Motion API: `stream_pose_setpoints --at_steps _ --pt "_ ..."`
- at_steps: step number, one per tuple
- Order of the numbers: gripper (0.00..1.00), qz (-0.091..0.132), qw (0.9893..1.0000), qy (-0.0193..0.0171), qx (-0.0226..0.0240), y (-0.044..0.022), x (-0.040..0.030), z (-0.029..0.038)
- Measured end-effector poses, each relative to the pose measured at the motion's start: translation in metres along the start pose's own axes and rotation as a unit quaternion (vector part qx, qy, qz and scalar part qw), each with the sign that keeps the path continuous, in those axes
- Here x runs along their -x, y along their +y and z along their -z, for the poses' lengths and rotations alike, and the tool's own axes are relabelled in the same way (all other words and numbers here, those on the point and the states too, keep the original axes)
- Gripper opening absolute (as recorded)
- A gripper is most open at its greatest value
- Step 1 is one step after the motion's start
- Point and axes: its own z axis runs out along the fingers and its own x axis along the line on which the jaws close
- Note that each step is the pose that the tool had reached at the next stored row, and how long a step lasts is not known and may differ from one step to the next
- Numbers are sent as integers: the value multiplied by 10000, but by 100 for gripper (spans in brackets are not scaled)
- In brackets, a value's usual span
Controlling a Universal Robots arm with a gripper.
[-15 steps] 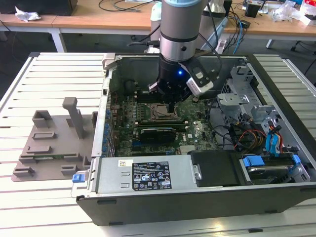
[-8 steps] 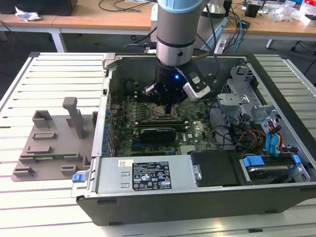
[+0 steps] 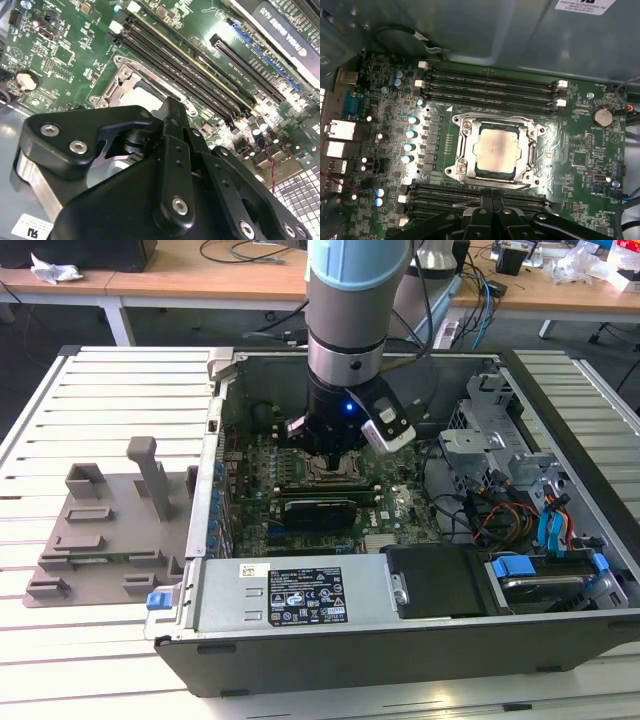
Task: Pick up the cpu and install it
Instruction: 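Install the second cpu locking lever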
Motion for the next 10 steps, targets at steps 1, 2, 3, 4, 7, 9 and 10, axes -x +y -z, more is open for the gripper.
stream_pose_setpoints --at_steps 1,2,3,4,7,9,10 --pt "11 0 10000 1 -1 -8 -19 -14" --pt "11 0 10000 1 0 -15 -34 -26" --pt "11 0 10000 0 1 -19 -46 -34" --pt "11 1 10000 1 0 -28 -92 -57" --pt "11 0 10000 0 0 -43 -157 -117" --pt "11 0 10000 1 0 -52 -172 -155" --pt "11 1 10000 1 0 -56 -184 -184"
